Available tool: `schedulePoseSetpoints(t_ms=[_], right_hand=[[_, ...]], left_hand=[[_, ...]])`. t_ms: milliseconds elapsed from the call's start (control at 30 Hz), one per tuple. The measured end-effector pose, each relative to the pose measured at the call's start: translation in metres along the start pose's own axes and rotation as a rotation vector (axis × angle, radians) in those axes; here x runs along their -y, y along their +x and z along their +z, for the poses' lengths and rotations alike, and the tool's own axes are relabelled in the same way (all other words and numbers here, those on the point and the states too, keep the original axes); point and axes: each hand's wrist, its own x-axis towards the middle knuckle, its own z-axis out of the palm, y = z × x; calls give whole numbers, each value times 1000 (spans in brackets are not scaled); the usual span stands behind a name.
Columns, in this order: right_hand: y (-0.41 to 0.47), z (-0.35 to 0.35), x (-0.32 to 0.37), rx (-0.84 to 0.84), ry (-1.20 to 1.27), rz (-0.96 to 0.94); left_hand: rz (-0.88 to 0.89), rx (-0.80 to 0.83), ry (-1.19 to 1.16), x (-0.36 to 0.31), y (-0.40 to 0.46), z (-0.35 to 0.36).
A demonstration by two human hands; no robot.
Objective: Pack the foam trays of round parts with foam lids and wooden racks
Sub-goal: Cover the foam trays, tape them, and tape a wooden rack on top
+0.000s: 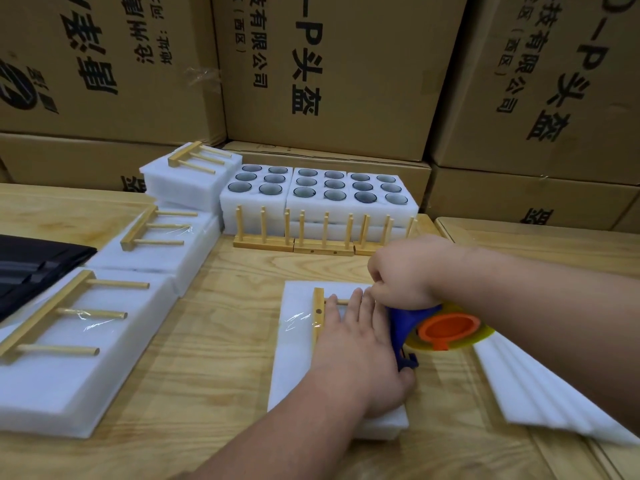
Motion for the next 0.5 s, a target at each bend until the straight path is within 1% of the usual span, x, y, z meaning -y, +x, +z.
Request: schedulePoseSetpoints(t_ms=[200, 500], right_hand=[[4, 4, 0, 31, 45, 35], [12, 12, 11, -3, 86, 55]], left_hand=[[0, 14, -5, -1, 0, -2], [2, 1, 15, -3, 1, -1]])
